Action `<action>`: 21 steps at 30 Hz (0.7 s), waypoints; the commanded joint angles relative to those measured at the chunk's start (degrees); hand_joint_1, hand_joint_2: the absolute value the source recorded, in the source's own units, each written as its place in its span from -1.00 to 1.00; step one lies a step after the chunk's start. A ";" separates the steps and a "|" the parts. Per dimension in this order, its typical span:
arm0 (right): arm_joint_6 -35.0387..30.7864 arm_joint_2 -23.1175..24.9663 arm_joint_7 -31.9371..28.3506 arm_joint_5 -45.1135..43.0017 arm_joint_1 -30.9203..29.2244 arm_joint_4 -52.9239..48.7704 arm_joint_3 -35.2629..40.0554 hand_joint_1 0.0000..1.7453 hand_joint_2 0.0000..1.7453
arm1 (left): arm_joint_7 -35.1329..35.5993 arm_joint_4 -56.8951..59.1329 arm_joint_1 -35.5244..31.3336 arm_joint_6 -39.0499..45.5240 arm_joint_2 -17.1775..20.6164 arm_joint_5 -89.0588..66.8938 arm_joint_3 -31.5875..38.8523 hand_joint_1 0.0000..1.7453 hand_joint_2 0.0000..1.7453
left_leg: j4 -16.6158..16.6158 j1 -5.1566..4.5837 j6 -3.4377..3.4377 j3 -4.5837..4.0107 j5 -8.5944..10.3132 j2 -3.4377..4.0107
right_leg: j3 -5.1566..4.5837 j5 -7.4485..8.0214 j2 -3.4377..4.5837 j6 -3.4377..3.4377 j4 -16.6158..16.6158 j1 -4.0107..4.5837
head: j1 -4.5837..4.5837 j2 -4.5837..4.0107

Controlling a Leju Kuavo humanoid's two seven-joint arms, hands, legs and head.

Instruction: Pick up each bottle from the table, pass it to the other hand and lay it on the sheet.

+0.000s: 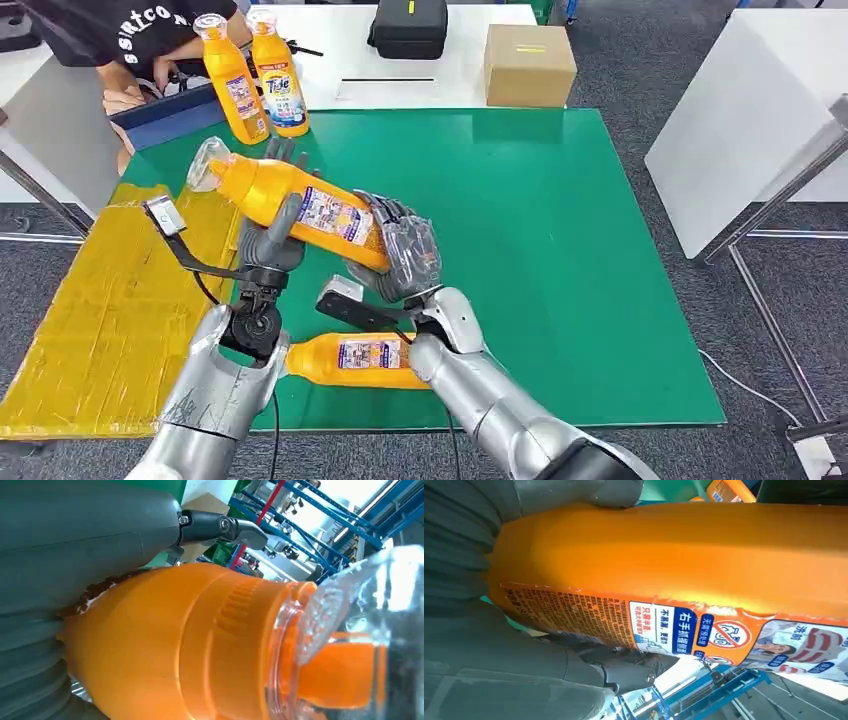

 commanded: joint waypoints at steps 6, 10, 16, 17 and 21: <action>0.24 -0.83 -0.62 0.95 -0.82 4.28 0.23 1.00 1.00 | 1.52 0.66 -3.54 -1.38 -0.58 2.44 -2.04 1.00 1.00 | 0.04 0.05 -0.18 0.23 -0.11 -0.22 | 0.33 -0.17 -0.28 -0.05 0.01 0.05 | 0.00 0.00; 0.24 -0.83 -0.67 0.38 -1.01 4.53 0.79 1.00 1.00 | 1.59 0.48 -3.36 -1.29 -0.40 2.71 -1.79 1.00 1.00 | 0.01 0.04 -0.11 0.11 -0.04 -0.14 | 0.18 -0.08 -0.18 -0.03 -0.02 0.04 | 0.00 0.00; 0.24 -0.83 -0.78 -0.25 -1.17 4.74 1.44 1.00 1.00 | 1.62 -0.12 -2.96 -1.29 -0.33 2.95 -1.56 1.00 1.00 | 0.05 0.06 -0.19 0.24 -0.12 -0.15 | 0.32 -0.15 -0.22 -0.05 0.01 0.06 | 0.00 0.00; 0.24 -0.83 -0.78 -0.25 -1.17 4.74 1.44 1.00 1.00 | 1.62 -0.12 -2.96 -1.29 -0.33 2.95 -1.56 1.00 1.00 | 0.01 0.05 -0.13 0.13 -0.06 -0.14 | 0.20 -0.09 -0.19 -0.04 -0.02 0.05 | 0.00 0.00; 0.24 -0.83 -0.78 -0.25 -1.17 4.74 1.44 1.00 1.00 | 1.62 -0.12 -2.96 -1.29 -0.33 2.95 -1.56 1.00 1.00 | 0.02 0.05 -0.11 0.10 -0.05 -0.12 | 0.17 -0.08 -0.16 -0.03 -0.02 0.05 | 0.00 0.00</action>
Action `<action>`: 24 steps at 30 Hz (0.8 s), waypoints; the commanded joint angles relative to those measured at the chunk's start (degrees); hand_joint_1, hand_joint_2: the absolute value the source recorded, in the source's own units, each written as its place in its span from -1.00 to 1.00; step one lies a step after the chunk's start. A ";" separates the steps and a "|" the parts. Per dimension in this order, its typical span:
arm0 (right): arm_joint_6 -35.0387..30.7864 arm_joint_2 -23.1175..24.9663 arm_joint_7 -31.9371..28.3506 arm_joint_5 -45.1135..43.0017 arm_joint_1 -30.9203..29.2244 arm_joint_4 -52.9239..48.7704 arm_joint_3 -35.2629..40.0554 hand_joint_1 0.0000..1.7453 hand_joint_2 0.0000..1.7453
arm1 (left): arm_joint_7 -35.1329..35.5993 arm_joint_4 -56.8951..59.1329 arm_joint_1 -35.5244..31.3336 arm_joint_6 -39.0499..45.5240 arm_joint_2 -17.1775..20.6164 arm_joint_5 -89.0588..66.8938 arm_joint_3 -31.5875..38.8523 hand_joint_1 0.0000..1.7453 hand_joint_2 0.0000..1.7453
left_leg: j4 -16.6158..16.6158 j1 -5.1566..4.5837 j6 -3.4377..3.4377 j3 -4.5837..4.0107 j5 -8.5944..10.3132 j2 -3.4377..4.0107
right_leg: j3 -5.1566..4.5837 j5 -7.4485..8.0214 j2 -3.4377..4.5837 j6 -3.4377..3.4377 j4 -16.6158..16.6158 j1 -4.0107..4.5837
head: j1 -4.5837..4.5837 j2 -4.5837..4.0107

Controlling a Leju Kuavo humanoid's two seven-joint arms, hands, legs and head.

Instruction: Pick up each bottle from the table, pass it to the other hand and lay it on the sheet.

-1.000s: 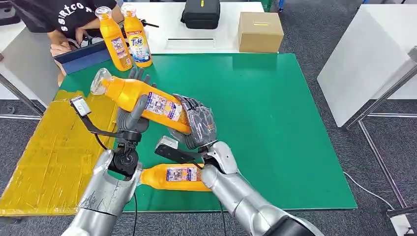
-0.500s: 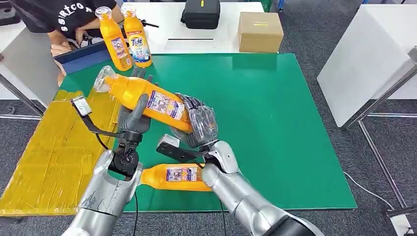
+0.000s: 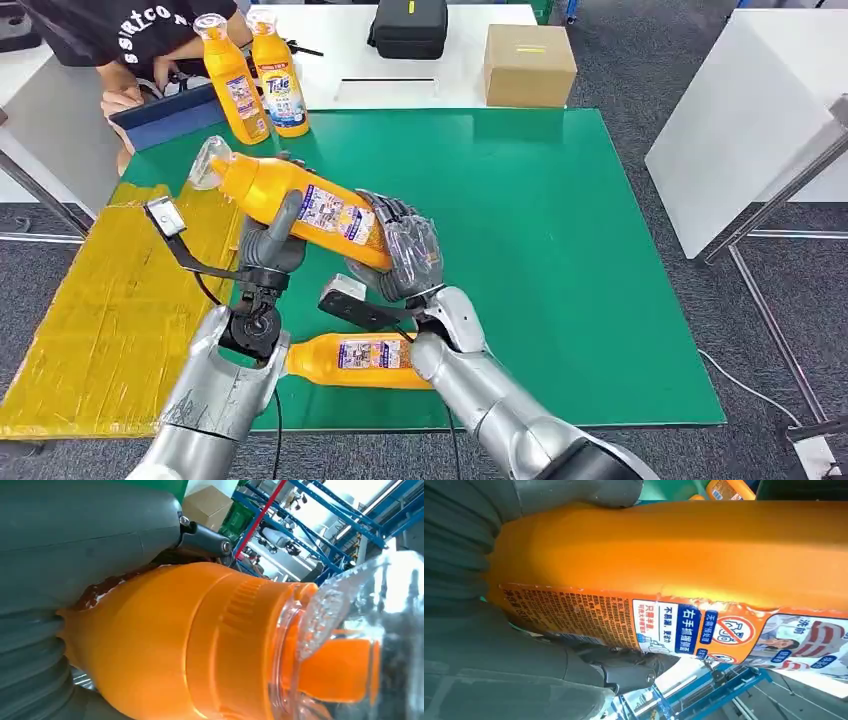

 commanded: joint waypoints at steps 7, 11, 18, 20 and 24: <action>0.24 -0.85 0.06 -1.14 -1.68 4.89 3.04 1.00 1.00 | 0.55 -0.63 -2.86 -0.57 -0.19 0.36 -1.40 1.00 1.00 | 0.03 0.05 -0.15 0.19 -0.10 -0.12 | 0.25 -0.12 -0.18 -0.04 0.00 0.05 | 0.00 0.00; 0.24 -0.85 -0.16 -2.27 -1.62 4.92 3.08 1.00 1.00 | 0.50 0.50 -3.39 -0.21 0.04 0.42 -1.39 1.00 1.00 | 0.01 0.04 -0.11 0.10 -0.04 -0.13 | 0.15 -0.07 -0.17 -0.03 -0.01 0.03 | 0.00 0.00; 0.24 -0.85 -4.33 -9.21 -1.83 4.78 3.07 -1.00 1.00 | -1.37 -0.70 -3.06 0.72 1.15 0.30 -0.29 1.00 1.00 | 0.02 0.04 -0.16 0.19 -0.09 -0.12 | 0.25 -0.12 -0.18 -0.05 0.01 0.04 | 0.00 0.00; 0.24 -0.85 -7.67 -16.06 -2.76 5.52 4.44 -1.00 1.00 | -2.20 -1.59 -2.73 1.41 1.63 -0.17 0.56 1.00 1.00 | 0.01 0.03 -0.10 0.08 -0.04 -0.04 | 0.11 -0.04 -0.07 -0.03 0.00 0.02 | 0.00 0.00; 4.04 -4.76 -10.32 -22.03 1.25 -6.42 6.79 -1.00 1.00 | -3.99 -4.38 -1.18 1.96 2.98 -2.55 2.66 1.00 1.00 | -0.01 0.02 -0.13 0.14 -0.07 -0.02 | 0.18 -0.07 -0.07 -0.04 -0.01 0.02 | 0.00 0.00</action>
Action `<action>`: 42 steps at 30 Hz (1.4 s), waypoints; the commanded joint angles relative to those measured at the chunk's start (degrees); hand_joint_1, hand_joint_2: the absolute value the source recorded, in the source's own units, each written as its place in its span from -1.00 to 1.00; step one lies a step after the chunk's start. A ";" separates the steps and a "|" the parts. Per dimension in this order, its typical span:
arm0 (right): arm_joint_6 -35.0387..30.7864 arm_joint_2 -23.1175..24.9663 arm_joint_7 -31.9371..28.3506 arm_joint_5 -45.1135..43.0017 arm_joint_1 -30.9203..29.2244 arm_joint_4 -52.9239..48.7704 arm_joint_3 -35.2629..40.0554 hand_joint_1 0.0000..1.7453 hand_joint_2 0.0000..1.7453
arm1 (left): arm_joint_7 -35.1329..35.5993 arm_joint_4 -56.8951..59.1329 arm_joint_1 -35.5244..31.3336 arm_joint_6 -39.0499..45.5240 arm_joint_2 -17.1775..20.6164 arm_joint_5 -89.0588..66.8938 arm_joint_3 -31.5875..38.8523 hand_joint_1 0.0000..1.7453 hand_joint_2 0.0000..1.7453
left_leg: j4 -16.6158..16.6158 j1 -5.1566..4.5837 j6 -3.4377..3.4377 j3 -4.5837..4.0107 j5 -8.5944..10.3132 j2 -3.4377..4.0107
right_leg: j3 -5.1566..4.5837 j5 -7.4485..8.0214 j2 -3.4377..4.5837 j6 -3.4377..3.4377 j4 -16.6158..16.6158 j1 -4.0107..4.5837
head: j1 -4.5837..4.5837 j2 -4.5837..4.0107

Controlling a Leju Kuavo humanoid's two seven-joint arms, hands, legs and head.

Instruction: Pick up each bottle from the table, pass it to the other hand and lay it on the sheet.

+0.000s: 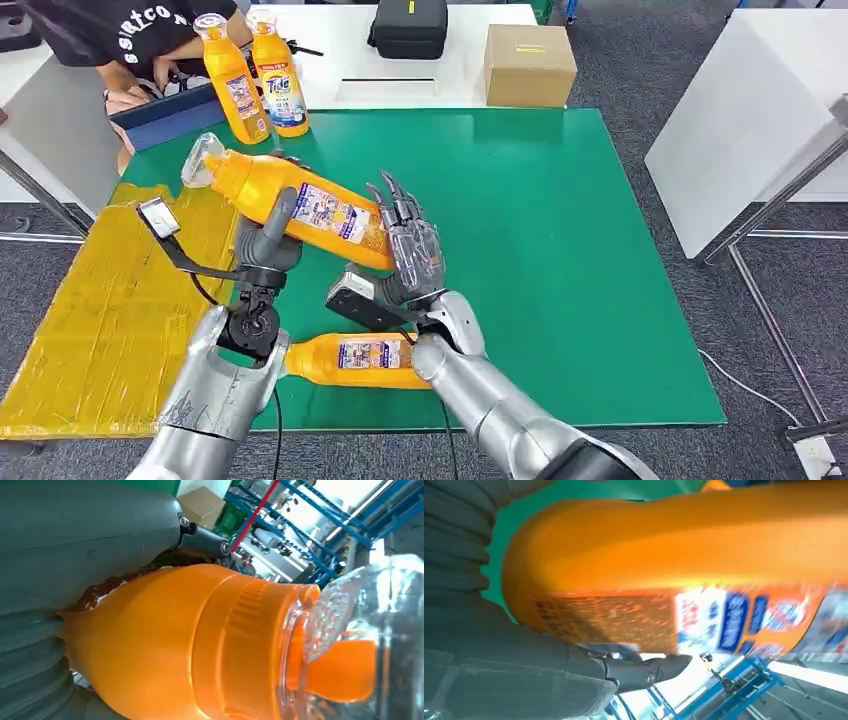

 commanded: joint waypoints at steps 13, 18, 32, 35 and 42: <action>8.96 -18.72 3.04 -11.36 15.74 -48.69 5.40 -1.00 1.00 | -18.20 -5.49 -0.93 25.59 10.83 -40.18 6.92 1.00 1.00 | -0.01 0.03 -0.16 0.19 -0.10 -0.11 | 0.24 -0.12 -0.16 -0.05 -0.02 0.03 | 0.00 0.00; 10.59 -20.32 5.97 -7.66 18.59 -56.04 1.81 -1.00 1.00 | -16.15 -5.57 -3.14 33.52 13.23 -56.99 7.06 1.00 1.00 | 0.03 0.03 -0.11 0.01 -0.04 -0.15 | 0.06 -0.07 -0.19 -0.04 0.01 0.03 | 0.00 0.00; 9.25 -26.21 6.28 -6.18 22.68 -58.90 -1.02 -1.00 1.00 | -4.43 12.52 -11.20 51.03 22.11 -109.80 -2.32 1.00 1.00 | -0.01 0.04 -0.19 0.30 -0.11 -0.21 | 0.36 -0.18 -0.29 -0.06 -0.04 0.04 | 0.02 0.00; 9.39 -27.44 5.64 -7.17 24.17 -59.11 -1.63 -1.00 1.00 | -4.03 14.49 -9.99 52.30 22.95 -112.58 -3.45 1.00 1.00 | -0.10 0.01 -0.17 0.39 -0.10 -0.08 | 0.40 -0.14 -0.14 -0.06 -0.11 0.01 | 0.00 0.00; 9.16 -27.66 5.17 -7.38 25.91 -59.16 -2.84 -1.00 1.00 | -4.03 17.99 -8.27 50.70 24.40 -117.11 -5.77 1.00 1.00 | -0.02 0.02 -0.22 0.35 -0.15 -0.02 | 0.35 -0.16 -0.09 -0.07 -0.04 0.03 | 0.00 0.00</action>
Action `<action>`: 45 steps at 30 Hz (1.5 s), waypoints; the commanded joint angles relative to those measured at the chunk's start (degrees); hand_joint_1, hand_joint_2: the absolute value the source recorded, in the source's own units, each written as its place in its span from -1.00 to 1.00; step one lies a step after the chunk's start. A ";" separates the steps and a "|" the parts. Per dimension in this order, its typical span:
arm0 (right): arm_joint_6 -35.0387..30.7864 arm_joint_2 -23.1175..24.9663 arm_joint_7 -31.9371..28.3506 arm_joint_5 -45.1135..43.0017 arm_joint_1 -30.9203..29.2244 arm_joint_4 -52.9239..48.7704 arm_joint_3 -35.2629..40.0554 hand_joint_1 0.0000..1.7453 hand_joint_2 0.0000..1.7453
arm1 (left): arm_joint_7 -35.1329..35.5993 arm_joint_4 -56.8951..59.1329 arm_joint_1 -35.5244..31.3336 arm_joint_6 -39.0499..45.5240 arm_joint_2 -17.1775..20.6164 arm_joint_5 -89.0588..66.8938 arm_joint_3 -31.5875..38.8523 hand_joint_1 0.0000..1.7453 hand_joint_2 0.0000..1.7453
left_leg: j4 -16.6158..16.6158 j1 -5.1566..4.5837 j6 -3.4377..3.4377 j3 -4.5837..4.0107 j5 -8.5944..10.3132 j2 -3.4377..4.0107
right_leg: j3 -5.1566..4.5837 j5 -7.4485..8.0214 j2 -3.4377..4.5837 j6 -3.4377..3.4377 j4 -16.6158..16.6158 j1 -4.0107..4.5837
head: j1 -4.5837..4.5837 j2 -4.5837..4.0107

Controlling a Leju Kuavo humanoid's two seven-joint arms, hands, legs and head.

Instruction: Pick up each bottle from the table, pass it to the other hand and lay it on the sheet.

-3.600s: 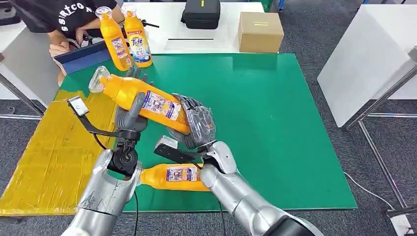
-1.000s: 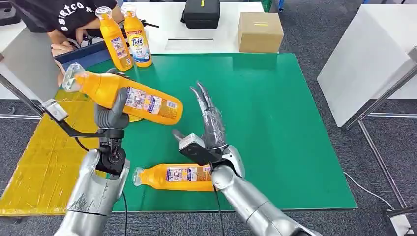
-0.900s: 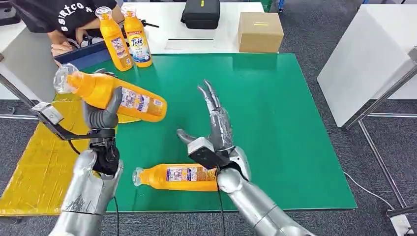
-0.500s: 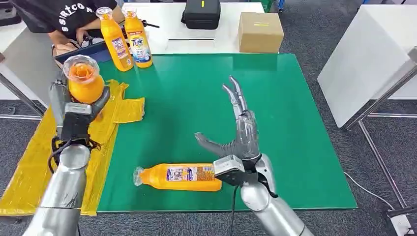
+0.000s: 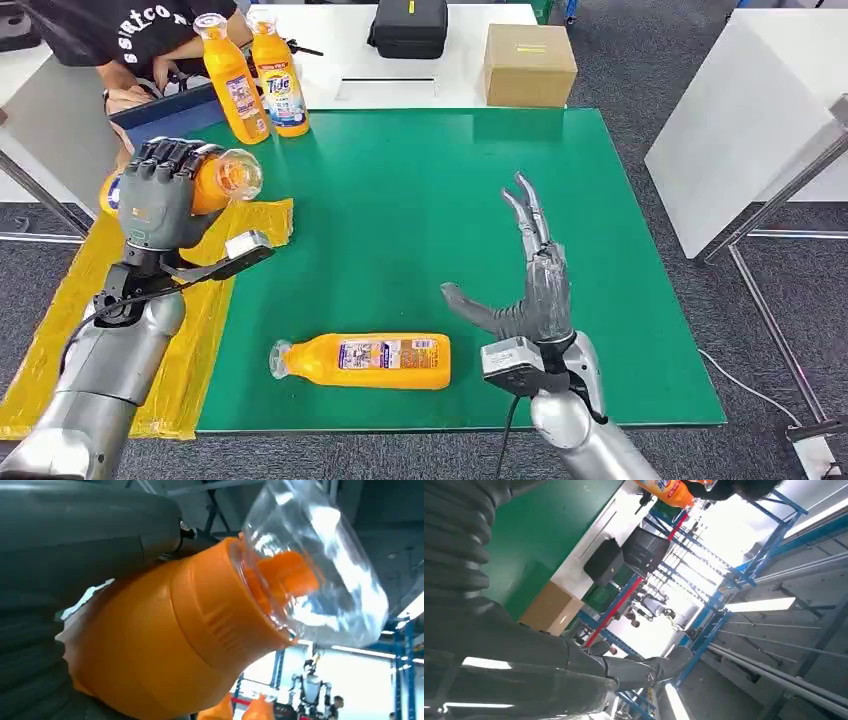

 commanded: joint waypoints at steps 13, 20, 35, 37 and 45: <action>5.46 -4.43 1.55 -1.60 3.77 -3.01 -6.88 -1.00 1.00 | -9.27 10.40 12.52 -12.56 10.66 10.52 -5.37 1.00 1.00 | -0.09 0.00 -0.12 0.18 -0.09 0.21 | 0.09 -0.02 0.16 -0.03 -0.05 -0.01 | 0.00 0.00; 5.16 -3.08 1.24 -1.32 2.38 -1.02 -6.43 -1.00 1.00 | -10.75 14.01 13.86 -11.73 8.30 12.41 -4.12 1.00 1.00 | -0.11 0.01 -0.19 0.34 -0.14 0.21 | 0.25 -0.08 0.13 -0.08 -0.06 -0.01 | 0.00 0.00; 6.57 -1.65 2.86 -0.10 3.08 -1.47 -5.62 -1.00 1.00 | -13.37 13.21 14.56 -13.18 4.76 20.33 -0.89 1.00 1.00 | -0.12 0.01 -0.25 0.47 -0.17 0.04 | 0.42 -0.15 -0.02 -0.09 -0.07 0.00 | 0.00 0.00; 6.86 -0.77 3.00 0.07 1.92 -0.46 -5.19 -1.00 1.00 | -13.35 12.63 13.69 -13.11 3.65 20.95 -1.17 1.00 1.00 | -0.09 0.02 -0.22 0.38 -0.14 0.03 | 0.34 -0.12 -0.02 -0.09 -0.05 0.00 | 0.00 0.00; 6.50 -0.41 2.88 0.25 0.66 2.61 -3.68 -1.00 1.00 | -13.76 14.87 9.24 -12.53 0.96 23.06 -3.97 1.00 1.00 | -0.07 0.03 -0.21 0.41 -0.08 -0.18 | 0.30 -0.08 -0.23 -0.07 -0.08 0.02 | 0.02 0.00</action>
